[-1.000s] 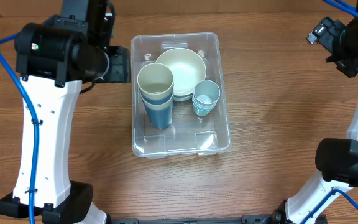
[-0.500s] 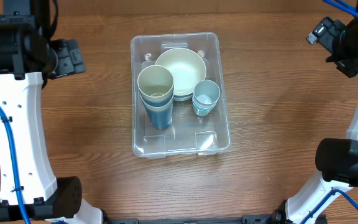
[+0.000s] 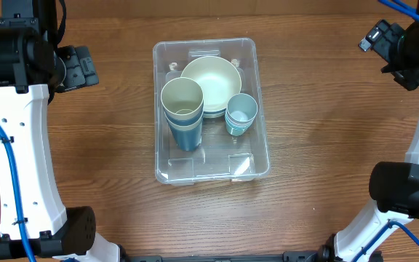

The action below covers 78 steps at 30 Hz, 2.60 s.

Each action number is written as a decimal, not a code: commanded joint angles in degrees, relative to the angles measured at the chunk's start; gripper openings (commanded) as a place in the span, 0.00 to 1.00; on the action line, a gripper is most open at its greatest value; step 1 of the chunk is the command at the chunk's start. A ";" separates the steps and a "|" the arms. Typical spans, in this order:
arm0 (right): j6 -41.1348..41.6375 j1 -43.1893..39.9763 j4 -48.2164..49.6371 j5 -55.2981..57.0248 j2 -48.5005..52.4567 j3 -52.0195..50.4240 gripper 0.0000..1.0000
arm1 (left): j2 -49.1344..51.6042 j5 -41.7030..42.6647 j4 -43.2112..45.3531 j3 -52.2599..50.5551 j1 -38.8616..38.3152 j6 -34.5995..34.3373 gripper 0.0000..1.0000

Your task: Pack container

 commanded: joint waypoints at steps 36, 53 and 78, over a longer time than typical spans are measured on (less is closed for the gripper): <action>-11.13 19.10 51.39 11.08 -78.01 -82.07 1.00 | -0.96 -0.79 0.07 -0.35 0.00 -0.59 1.00; -10.95 19.10 54.27 11.15 -102.12 -115.01 1.00 | -0.96 -0.79 0.07 -0.35 0.00 -0.59 1.00; -10.95 14.93 54.01 11.13 -113.57 -123.45 1.00 | -0.96 -0.79 0.07 -0.35 0.00 -0.59 1.00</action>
